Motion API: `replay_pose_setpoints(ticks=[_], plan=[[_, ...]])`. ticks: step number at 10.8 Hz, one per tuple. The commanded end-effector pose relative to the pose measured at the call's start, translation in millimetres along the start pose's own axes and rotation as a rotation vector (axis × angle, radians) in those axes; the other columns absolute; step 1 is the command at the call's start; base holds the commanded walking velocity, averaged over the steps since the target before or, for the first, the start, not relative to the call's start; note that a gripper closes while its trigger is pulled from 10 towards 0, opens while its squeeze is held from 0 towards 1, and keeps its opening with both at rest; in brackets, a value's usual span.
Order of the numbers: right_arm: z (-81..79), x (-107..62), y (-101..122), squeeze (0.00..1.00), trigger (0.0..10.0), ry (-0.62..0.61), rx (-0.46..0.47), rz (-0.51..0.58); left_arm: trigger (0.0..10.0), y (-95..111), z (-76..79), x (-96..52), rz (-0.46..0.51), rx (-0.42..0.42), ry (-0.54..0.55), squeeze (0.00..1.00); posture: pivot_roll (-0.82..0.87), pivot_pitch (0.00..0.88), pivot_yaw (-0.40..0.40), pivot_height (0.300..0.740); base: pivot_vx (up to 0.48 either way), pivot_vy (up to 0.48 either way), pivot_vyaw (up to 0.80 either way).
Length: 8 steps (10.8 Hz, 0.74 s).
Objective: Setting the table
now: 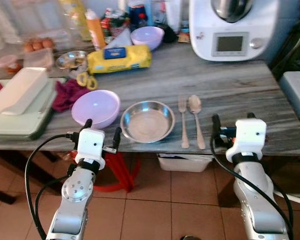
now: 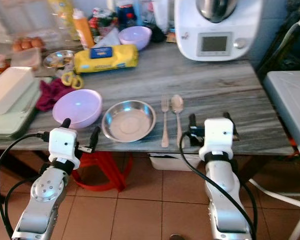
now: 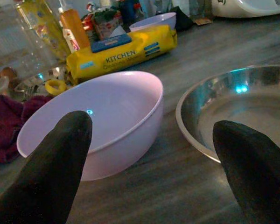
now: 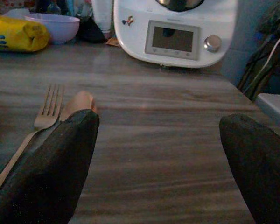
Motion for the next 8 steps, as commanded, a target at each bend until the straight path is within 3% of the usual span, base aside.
replay_pose_setpoints(ticks=[1, 8], plan=[[-6.8, -0.2, 4.7, 0.0, 10.0, 0.023, 0.015, 0.012, 10.0, -6.6, -2.3, -0.7, -0.03, 0.009, 0.006, 0.0, -0.16, 0.099, 0.102, 0.74, -0.277, 0.0, -0.44], [-5.6, 1.7, 3.3, 0.0, 10.0, -0.005, 0.038, 0.008, 10.0, -12.0, -0.7, -1.1, -0.036, 0.012, -0.008, 0.0, -0.16, 0.101, 0.104, 0.74, -0.281, 0.0, 0.0]])
Point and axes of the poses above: a point about 5 cm out from each wrist's last joint towards the gripper, its own x axis pointing out of the wrist towards the gripper, its own y axis along the axis of the wrist's last joint, z = x × y, the point moved 4 cm from there along x, pointing out of the wrist towards the gripper, and after that the axes turned 15 degrees about x, right-handed, at the moved point
